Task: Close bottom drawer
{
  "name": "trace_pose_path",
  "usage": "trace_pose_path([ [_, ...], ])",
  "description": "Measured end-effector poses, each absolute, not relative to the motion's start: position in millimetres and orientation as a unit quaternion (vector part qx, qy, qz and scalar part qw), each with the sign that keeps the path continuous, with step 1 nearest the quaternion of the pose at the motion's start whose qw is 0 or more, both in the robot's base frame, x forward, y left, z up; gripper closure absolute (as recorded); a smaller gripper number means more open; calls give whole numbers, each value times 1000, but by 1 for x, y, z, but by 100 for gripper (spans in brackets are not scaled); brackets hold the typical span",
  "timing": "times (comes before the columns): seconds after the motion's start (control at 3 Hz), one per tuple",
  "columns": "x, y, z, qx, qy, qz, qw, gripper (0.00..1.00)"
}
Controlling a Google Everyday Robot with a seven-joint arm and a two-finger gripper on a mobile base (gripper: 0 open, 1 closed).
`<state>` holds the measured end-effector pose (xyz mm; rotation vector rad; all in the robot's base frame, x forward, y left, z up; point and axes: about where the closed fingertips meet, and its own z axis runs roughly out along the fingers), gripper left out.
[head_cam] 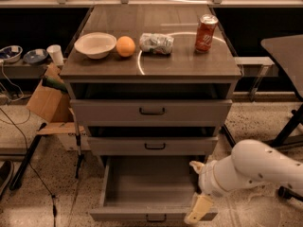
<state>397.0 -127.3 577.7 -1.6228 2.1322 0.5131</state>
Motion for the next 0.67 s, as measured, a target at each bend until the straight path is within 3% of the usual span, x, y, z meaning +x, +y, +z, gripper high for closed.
trace_pose_path([
  [0.67, 388, -87, 452, -548, 777, 237, 199, 0],
])
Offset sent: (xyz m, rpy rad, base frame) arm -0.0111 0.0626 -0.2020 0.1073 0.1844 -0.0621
